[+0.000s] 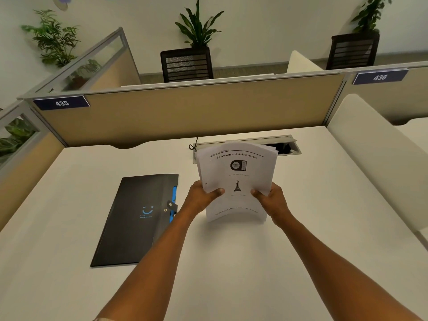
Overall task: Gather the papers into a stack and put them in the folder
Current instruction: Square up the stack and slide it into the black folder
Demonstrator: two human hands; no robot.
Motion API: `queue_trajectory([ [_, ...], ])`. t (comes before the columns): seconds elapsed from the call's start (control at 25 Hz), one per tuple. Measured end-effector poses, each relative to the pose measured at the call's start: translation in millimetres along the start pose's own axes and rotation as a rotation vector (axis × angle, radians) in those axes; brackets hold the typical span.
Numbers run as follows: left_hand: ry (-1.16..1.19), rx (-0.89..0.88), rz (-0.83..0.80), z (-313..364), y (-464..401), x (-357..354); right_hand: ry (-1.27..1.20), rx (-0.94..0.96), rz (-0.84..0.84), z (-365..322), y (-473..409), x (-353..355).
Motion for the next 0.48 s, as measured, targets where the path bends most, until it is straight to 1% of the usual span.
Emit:
queue_trajectory([
  [0.08, -0.121, -0.006, 0.008, -3.1, -0.2, -3.6, 0.032, -0.024, 0.000, 4.1, 2.2, -0.4],
  [0.16, -0.165, -0.003, 0.028, -5.6, -3.6, -4.0, 0.063, -0.019, 0.017, 2.0, 2.1, -0.8],
  [0.28, -0.064, 0.052, -0.020, -9.0, -6.9, 0.6, 0.117, -0.006, 0.120, 0.9, -1.8, 6.0],
  [0.32, -0.004, 0.089, -0.019, -11.8, -7.2, 3.3, 0.140, -0.056, 0.174, 6.8, -4.7, 11.4],
  [0.4, 0.144, 0.178, 0.031, -14.7, -5.4, 9.9, 0.139, -0.248, 0.237, 18.9, -4.1, 19.7],
  [0.48, 0.302, 0.270, 0.119, -16.2, -3.0, 12.3, 0.004, -0.418, 0.172, 30.9, 0.4, 18.2],
])
Point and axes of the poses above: each hand's wrist, its own y-axis away from the middle knuckle, its own x-axis out of the back of the hand, z = x × y, the point moved 4 cm from there along -y, towards the middle knuckle, and after that the axes turned 13 degrees about z, right-handed, at the moved point
